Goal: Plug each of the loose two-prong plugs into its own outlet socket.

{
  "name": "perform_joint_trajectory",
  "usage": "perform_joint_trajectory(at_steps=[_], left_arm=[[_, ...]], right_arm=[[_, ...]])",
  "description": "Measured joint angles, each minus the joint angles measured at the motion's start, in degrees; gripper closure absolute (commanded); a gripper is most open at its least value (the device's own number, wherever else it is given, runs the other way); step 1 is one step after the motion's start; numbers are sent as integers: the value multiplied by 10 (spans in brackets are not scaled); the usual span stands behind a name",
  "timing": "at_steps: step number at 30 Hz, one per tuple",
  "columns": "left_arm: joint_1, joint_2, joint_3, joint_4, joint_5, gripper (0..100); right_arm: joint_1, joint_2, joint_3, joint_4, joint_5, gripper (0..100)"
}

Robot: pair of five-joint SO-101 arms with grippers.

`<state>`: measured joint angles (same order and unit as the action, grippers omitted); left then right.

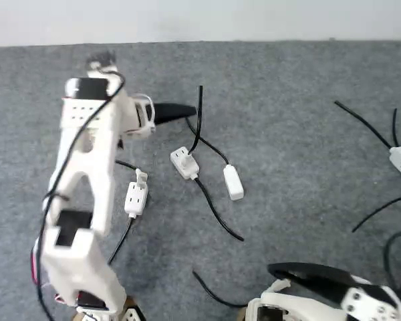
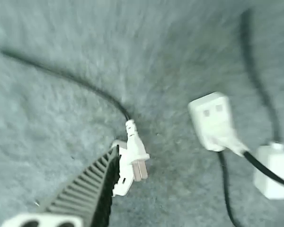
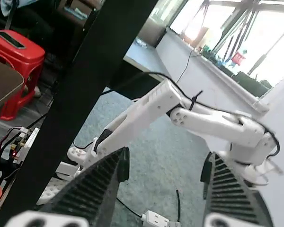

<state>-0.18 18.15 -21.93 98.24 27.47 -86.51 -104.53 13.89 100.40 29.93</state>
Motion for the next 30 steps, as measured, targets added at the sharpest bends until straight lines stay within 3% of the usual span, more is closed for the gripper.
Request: perform_joint_trajectory(at_steps=[5, 10, 16, 19, 23, 28, 30], left_arm=[[33, -199, 17, 1, -55, 288], [62, -434, 142, 2, -60, 363], [67, -696, 330, 2, -60, 370], [66, -825, 416, 2, -64, 370], [67, -982, 540, 2, -127, 371], [69, -1193, 616, -4, -238, 371], [63, -1211, 627, -17, -262, 371]], right_arm=[[13, 0, 11, -11, 13, 747], [101, 0, 48, -47, 15, 747], [280, 0, 228, -193, 8, 747], [376, 1, 320, -281, -50, 747], [441, 1, 365, -319, -123, 747], [455, 1, 418, -320, -133, 747], [457, 1, 440, -320, -133, 747]])
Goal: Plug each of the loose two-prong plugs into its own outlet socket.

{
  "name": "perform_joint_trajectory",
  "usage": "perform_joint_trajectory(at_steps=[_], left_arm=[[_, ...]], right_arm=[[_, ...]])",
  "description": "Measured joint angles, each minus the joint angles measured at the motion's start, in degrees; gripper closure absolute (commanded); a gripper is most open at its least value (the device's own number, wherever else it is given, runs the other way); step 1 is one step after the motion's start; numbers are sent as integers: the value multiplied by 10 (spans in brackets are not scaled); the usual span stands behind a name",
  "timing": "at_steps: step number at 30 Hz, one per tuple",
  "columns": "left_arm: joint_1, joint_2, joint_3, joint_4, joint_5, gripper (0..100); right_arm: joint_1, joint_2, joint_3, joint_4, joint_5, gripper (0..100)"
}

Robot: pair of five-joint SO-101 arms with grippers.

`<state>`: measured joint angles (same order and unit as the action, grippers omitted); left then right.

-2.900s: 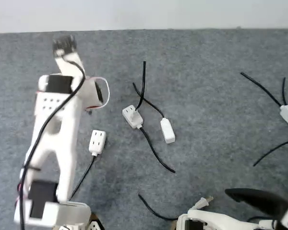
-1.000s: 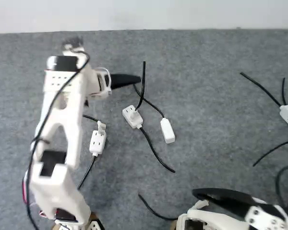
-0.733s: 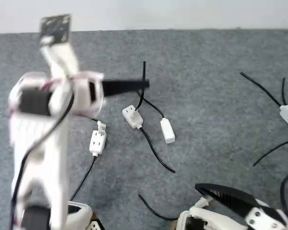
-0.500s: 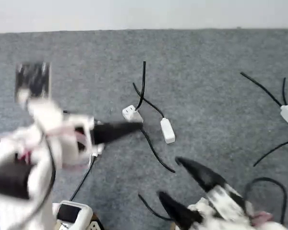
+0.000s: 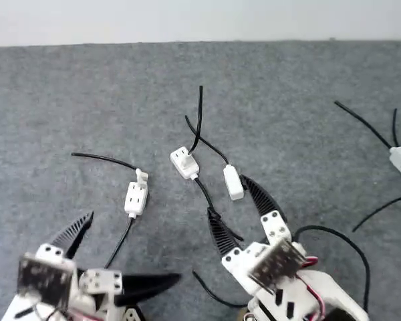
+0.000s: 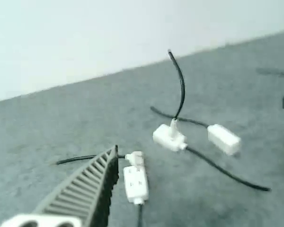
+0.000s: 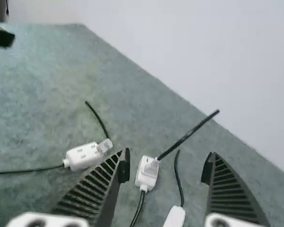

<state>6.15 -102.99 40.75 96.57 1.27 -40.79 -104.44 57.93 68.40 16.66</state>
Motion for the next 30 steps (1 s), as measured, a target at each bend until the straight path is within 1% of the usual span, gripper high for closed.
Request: perform_joint_trajectory(at_steps=[3, 5, 9, 12, 14, 17, 20, 30], left_arm=[[-52, 2, 40, -44, -11, 371], [-105, -2, 90, -107, -12, 371], [-200, -5, 236, -242, -12, 371], [-229, -5, 350, -301, -12, 371], [-239, -5, 400, -309, -12, 371], [-249, -5, 434, -310, -12, 371], [-255, -5, 466, -310, -12, 371], [-255, -5, 516, -310, -15, 371]], right_arm=[[23, 0, 19, -3, -2, 747], [40, 0, 41, -7, -3, 747], [69, 1, 104, -8, -3, 747], [87, 1, 135, -8, -3, 747], [92, 1, 149, -8, -14, 747], [96, 1, 173, -8, -55, 747], [98, 2, 200, -13, -76, 746], [97, 8, 287, -71, -81, 746]])
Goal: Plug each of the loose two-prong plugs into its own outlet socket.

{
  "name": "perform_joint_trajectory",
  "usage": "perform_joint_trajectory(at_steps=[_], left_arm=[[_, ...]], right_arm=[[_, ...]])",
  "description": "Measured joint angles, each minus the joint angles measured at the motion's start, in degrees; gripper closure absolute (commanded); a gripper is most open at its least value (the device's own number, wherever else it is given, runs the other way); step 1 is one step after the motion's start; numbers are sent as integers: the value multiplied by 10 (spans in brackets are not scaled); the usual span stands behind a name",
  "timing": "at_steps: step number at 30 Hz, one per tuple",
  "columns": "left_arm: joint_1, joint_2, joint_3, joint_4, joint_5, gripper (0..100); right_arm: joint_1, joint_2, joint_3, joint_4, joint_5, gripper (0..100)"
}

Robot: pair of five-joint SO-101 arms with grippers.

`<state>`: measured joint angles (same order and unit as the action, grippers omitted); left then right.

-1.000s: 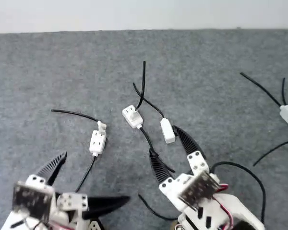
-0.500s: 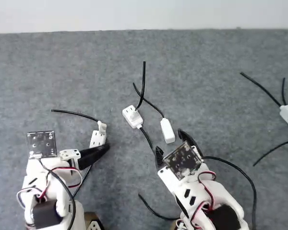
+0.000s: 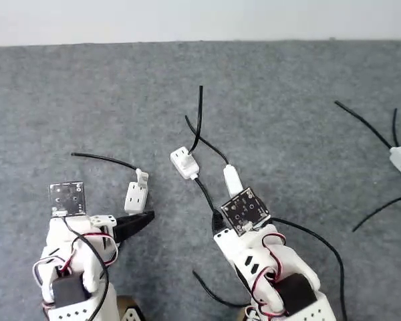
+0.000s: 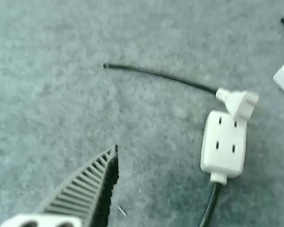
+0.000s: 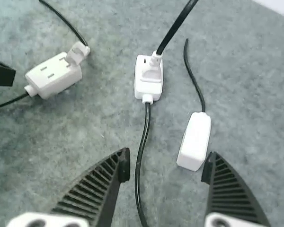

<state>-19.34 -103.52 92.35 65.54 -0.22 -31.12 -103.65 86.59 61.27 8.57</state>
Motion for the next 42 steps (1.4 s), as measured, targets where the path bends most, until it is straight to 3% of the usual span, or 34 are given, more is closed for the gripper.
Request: perform_joint_trajectory(at_steps=[7, 10, 13, 19, 26, 42], left_arm=[[0, 0, 44, 9, -18, 373], [0, 0, 44, 20, -27, 423], [0, 0, 44, 35, -28, 569], [0, 0, 44, 39, -34, 987], [0, 0, 44, 36, -83, 986], [0, 0, 44, 69, -88, 986]], right_arm=[[0, 3, 49, -15, 0, 746], [16, 6, 87, -59, 0, 745], [54, 9, 88, -102, -2, 745], [104, 9, 88, -135, -4, 745], [106, 9, 88, -135, -4, 746], [105, 9, 88, -47, -4, 744]])
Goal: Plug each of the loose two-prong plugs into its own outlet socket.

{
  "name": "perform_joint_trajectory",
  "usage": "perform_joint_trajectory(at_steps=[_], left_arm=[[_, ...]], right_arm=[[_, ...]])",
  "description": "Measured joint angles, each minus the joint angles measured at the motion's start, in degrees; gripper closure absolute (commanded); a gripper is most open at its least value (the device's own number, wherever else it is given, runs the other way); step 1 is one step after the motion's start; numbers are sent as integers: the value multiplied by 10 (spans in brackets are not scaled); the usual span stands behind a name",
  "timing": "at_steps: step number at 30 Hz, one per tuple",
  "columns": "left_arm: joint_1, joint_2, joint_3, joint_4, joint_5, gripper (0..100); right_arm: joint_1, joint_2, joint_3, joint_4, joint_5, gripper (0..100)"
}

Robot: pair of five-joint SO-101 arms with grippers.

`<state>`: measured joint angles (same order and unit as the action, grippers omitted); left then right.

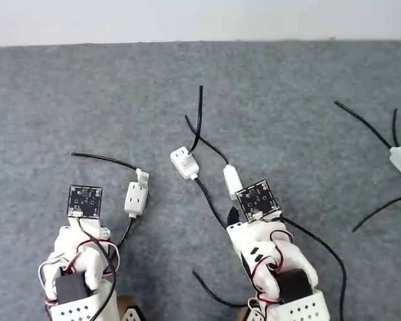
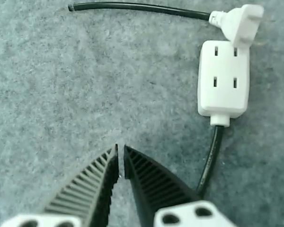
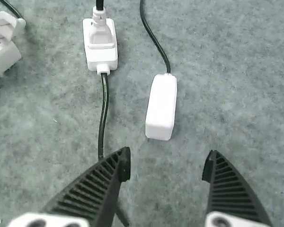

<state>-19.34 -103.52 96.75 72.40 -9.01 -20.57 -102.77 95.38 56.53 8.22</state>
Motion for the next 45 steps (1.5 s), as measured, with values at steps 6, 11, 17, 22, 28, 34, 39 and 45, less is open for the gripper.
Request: perform_joint_trajectory(at_steps=[6, 11, 17, 22, 28, 34, 39, 45], left_arm=[[0, 0, 0, 0, 0, 986], [0, 0, 0, 0, 0, 986], [0, 0, 0, 0, 0, 986], [0, 0, 0, 0, 0, 986], [0, 0, 0, 0, 0, 986], [0, 0, 0, 0, 0, 986], [0, 0, 0, 0, 0, 986], [0, 0, 0, 0, 0, 986]], right_arm=[[0, 0, 0, 60, 0, 745], [4, 0, 0, 91, 0, 745], [11, 0, 0, 91, 0, 746], [100, 0, 0, 55, 2, 746], [120, 0, 0, 33, 55, 746], [122, 0, 0, 33, 74, 746], [122, 0, 0, 33, 75, 746], [122, 0, 0, 33, 75, 746]])
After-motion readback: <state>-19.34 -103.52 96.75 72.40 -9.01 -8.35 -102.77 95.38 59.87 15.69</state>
